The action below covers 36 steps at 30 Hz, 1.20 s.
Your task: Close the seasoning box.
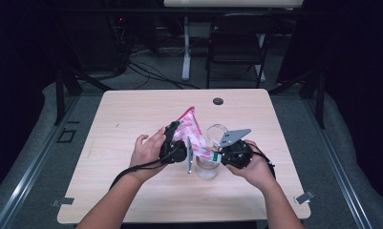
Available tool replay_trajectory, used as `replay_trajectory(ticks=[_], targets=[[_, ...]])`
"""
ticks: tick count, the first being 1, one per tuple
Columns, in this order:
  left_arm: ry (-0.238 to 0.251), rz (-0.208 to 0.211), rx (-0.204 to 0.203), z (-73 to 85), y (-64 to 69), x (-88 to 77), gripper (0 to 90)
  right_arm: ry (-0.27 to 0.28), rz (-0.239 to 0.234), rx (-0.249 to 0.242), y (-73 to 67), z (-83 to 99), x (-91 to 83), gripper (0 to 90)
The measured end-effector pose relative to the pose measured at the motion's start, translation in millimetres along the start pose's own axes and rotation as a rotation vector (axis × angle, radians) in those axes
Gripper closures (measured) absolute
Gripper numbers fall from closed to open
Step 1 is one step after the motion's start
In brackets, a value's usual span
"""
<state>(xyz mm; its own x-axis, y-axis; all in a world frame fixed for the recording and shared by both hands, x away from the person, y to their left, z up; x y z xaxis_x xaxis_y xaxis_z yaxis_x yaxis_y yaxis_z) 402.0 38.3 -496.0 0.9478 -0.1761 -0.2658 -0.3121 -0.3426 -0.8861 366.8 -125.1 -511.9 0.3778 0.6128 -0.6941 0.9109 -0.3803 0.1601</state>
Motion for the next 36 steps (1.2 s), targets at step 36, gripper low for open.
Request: replay_trajectory(ticks=[36], targets=[[0.012, -0.015, 0.022, -2.6, -1.7, -2.5, 59.1, -0.001, 0.003, 0.000, 0.3, 0.4, -0.1, 90.0]])
Point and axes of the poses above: each handheld gripper's, and its own axes: x roughly forward along the jaws, z roughly out of its underside, y roughly to its right, the point moved 7 cm from there along x, roughly forward along the jaws, and after that the axes turned 8 degrees about -x, right-handed, at the moved point
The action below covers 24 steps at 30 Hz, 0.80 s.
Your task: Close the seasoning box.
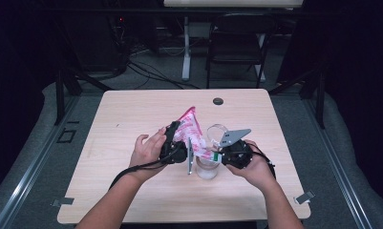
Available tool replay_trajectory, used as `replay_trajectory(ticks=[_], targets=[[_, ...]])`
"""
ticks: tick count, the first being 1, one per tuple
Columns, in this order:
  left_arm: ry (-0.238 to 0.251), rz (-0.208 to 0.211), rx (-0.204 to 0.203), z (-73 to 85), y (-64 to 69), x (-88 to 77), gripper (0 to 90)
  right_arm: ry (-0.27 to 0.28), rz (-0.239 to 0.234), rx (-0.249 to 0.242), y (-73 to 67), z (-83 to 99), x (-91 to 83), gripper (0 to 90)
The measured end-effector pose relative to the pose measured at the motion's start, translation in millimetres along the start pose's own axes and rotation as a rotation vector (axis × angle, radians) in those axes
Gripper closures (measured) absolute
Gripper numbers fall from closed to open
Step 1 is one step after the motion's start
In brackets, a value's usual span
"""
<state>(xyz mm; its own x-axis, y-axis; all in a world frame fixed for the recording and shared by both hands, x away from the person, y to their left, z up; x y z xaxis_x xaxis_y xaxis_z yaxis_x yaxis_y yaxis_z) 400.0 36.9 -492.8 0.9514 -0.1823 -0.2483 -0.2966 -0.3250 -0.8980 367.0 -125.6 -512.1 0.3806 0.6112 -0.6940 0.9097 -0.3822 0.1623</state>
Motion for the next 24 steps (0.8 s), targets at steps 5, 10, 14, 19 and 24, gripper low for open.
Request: replay_trajectory(ticks=[5, 10, 14, 19, 24], targets=[[-0.002, -0.004, 0.008, -0.9, -1.0, -1.0, 59.0, 0.000, 0.002, -0.001, 0.0, -0.1, -0.3, 90.0], [0.003, -0.018, 0.023, -2.2, -2.0, -2.1, 59.1, 0.003, 0.003, 0.002, 0.0, -0.1, -0.2, 90.0], [0.010, -0.026, 0.032, -2.7, -1.1, -1.9, 59.1, -0.004, -0.001, 0.002, 0.4, 0.8, 0.1, 90.0], [0.011, -0.043, 0.042, -3.0, -1.4, -3.3, 59.1, -0.003, 0.003, 0.002, 0.4, 0.9, 0.8, 90.0], [0.015, -0.046, 0.044, -3.0, -1.0, -3.0, 59.1, -0.006, 0.005, 0.000, 0.3, 1.0, 0.9, 90.0]])
Point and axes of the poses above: each handheld gripper's, and its own axes: x roughly forward along the jaws, z roughly out of its underside, y roughly to its right, the point moved 7 cm from there along x, roughly forward along the jaws, and after that the axes turned 8 degrees about -x, right-handed, at the moved point
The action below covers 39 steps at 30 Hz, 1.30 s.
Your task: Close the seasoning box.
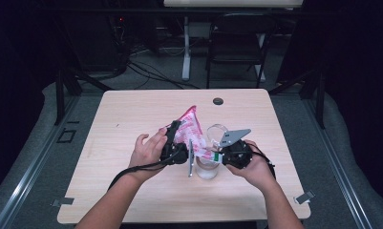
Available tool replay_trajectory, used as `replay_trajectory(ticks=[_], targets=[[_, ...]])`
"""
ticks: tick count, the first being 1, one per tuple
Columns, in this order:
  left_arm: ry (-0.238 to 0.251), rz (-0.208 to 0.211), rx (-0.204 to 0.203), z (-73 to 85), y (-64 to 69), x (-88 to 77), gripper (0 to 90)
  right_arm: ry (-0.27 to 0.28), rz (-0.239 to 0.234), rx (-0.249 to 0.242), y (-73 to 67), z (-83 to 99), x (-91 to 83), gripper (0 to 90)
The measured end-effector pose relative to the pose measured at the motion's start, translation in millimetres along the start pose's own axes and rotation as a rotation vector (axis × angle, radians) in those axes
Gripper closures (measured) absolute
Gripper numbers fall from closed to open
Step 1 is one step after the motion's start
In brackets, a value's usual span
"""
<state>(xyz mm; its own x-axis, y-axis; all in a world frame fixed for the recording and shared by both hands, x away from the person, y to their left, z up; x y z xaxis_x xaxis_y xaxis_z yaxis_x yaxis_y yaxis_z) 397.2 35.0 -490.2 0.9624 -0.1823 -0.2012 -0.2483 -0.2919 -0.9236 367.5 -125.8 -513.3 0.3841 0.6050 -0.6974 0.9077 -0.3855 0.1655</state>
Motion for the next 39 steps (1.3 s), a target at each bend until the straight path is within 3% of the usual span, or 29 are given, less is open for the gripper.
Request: replay_trajectory(ticks=[39], targets=[[0.005, -0.011, 0.024, -0.7, 3.0, -0.6, 59.2, -0.012, -0.007, 0.008, 0.9, 3.6, 5.0, 90.0]])
Point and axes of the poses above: each handheld gripper's, and its own axes: x roughly forward along the jaws, z roughly out of its underside, y roughly to its right, the point moved 7 cm from there along x, roughly forward along the jaws, and after that the axes turned 8 degrees about -x, right-handed, at the moved point
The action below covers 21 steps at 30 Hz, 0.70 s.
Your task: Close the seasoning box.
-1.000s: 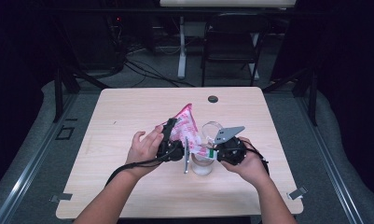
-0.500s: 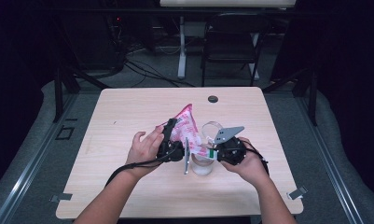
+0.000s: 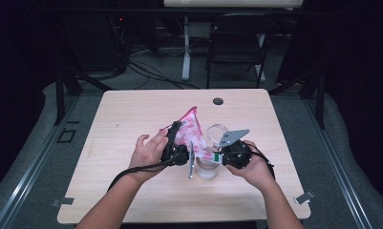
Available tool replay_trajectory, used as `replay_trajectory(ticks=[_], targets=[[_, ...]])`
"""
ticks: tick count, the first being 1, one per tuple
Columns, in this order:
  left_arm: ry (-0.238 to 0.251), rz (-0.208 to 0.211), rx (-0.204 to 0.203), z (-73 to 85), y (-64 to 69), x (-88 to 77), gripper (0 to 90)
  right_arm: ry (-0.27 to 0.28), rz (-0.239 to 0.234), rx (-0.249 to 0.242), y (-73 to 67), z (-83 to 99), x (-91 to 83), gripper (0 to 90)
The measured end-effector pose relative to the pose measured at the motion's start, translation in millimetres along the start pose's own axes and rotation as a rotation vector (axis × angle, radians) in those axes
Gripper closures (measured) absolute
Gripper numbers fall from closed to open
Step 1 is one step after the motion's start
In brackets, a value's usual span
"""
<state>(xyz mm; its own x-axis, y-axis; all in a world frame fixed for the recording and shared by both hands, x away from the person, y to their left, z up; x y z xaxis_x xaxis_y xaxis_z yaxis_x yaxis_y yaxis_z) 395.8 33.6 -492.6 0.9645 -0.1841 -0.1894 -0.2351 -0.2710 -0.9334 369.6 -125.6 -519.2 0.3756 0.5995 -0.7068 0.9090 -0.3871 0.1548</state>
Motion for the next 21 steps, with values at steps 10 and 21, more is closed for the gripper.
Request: replay_trajectory(ticks=[10, 21], targets=[[0.003, -0.001, 0.002, -0.7, -0.5, -0.3, 59.2, 0.004, 0.001, 0.004, -0.4, 0.0, 0.6, 90.0], [0.008, -0.005, 0.004, -1.9, -1.2, -1.3, 59.2, -0.014, 0.006, -0.003, 0.5, 1.3, 0.7, 90.0]])
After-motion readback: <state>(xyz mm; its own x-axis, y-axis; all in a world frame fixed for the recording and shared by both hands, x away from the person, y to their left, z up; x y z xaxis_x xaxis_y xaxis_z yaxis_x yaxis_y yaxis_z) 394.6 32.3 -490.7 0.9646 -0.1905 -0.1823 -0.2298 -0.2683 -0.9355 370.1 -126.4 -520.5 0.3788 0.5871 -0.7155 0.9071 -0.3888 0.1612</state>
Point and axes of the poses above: each handheld gripper's, and its own axes: x roughly forward along the jaws, z roughly out of its underside, y roughly to its right, the point moved 7 cm from there along x, roughly forward along the jaws, and after that the axes turned 8 degrees about -x, right-handed, at the moved point
